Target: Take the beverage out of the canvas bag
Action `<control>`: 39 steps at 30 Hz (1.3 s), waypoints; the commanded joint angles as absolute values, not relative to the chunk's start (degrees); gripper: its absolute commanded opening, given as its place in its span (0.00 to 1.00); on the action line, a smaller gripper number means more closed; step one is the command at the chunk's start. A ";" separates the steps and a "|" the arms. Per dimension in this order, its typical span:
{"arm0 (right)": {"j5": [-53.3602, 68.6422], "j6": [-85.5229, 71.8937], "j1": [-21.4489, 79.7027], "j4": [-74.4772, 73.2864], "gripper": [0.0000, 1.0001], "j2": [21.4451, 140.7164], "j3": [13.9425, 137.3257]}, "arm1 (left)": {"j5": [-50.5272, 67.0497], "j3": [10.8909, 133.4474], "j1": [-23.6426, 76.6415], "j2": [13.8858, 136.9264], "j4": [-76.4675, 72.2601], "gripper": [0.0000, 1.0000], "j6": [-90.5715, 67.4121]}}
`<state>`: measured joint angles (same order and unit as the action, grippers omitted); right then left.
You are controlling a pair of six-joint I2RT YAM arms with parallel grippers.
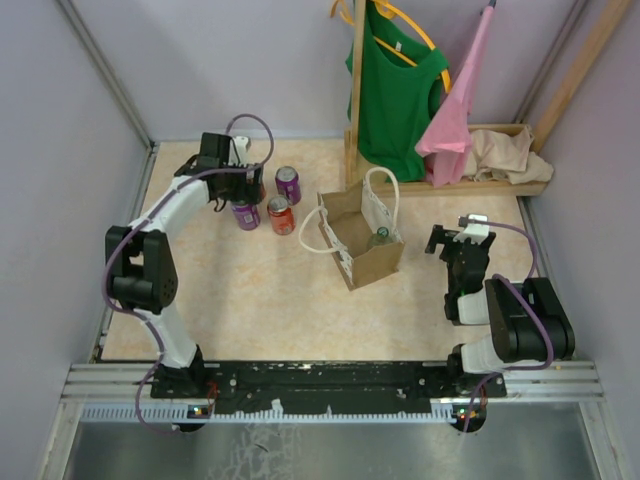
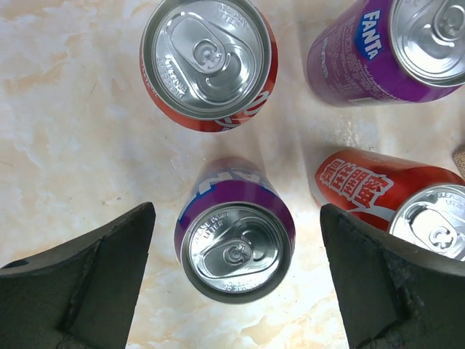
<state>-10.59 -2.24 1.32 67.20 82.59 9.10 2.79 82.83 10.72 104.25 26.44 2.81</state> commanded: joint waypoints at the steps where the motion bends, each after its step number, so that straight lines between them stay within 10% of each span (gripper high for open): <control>1: -10.55 -2.66 1.23 69.70 0.99 82.62 10.28 | 4.35 86.70 10.60 100.84 29.02 1.00 3.12; 22: -10.60 -2.72 1.23 69.70 0.99 82.62 10.28 | 16.00 94.09 39.98 96.50 21.57 1.00 19.16; 39: -10.57 -2.72 1.22 69.70 0.99 82.62 10.28 | 25.34 96.56 45.22 105.17 17.69 1.00 17.58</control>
